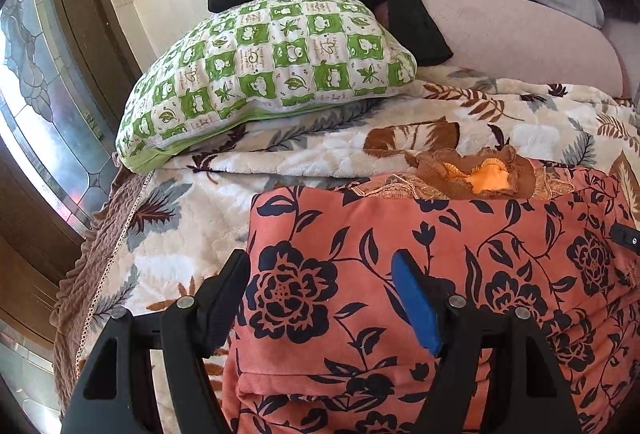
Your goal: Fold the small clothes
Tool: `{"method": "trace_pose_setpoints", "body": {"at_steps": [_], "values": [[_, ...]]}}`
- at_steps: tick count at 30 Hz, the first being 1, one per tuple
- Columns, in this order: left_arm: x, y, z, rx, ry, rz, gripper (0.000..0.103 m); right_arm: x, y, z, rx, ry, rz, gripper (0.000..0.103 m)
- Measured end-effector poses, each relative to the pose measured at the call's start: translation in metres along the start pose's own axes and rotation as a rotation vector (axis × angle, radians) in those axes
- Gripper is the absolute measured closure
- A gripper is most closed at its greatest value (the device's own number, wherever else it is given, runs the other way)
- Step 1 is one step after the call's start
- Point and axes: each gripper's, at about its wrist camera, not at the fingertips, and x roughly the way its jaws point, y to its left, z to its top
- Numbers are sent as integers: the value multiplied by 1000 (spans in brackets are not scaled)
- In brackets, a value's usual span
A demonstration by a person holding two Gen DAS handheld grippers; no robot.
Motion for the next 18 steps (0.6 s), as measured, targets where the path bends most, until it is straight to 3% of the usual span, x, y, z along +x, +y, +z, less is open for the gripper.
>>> {"method": "trace_pose_setpoints", "body": {"at_steps": [8, 18], "values": [[-11, 24, 7, -58, -53, 36, 29, 21, 5, -12, -26, 86, -16, 78], [-20, 57, 9, -147, -93, 89, 29, 22, 8, -13, -56, 75, -34, 78]]}}
